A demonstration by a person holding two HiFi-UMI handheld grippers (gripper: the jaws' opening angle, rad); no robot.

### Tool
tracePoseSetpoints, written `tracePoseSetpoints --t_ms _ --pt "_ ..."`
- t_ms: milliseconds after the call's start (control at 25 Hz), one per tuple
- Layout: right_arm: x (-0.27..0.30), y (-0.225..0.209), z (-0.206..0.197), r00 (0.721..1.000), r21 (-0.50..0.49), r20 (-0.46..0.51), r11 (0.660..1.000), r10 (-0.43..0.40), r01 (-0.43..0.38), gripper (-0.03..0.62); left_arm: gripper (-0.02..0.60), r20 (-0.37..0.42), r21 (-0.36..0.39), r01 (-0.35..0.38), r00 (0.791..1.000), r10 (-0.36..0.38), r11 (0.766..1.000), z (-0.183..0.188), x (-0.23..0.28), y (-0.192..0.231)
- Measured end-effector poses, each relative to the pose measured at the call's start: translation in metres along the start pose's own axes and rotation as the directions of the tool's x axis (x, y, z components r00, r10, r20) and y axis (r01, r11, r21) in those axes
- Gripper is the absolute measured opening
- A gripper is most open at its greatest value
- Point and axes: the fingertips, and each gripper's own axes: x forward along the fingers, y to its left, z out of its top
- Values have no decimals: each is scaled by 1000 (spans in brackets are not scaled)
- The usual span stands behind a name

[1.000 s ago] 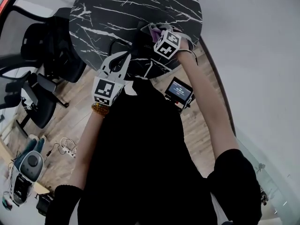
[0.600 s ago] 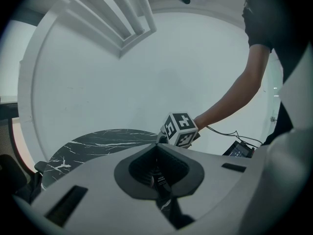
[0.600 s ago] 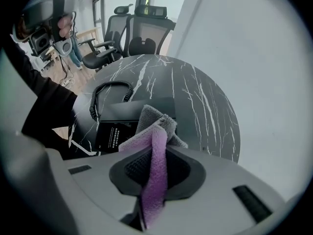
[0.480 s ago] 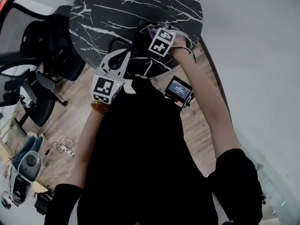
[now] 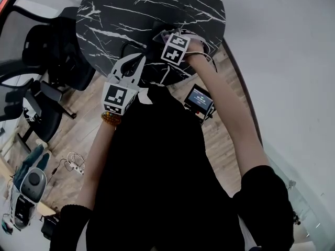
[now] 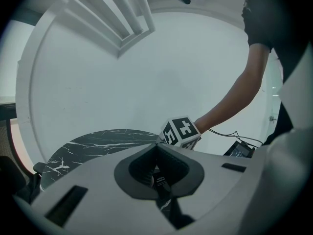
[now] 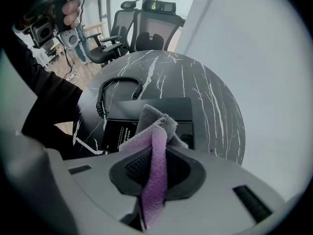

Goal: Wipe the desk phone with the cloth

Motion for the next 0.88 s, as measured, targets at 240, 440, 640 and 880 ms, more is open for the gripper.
tracePoseSetpoints --t_ms 240,440,640,880 --pt "4 8 1 1000 0 -3 1000 17 -17 55 12 -7 -1 5 1000 -5 1000 -2 2 -1" --pt "5 14 3 1000 -40 -11 999 18 -18 54 12 -12 0 6 1000 -6 1000 -2 2 1" --pt "6 20 4 1000 -59 -16 998 25 -26 54 12 -16 -4 1 1000 -1 1000 -3 3 4" --pt "6 22 4 999 -81 -25 996 44 -46 54 12 -12 -3 7 1000 -7 1000 1 7 3"
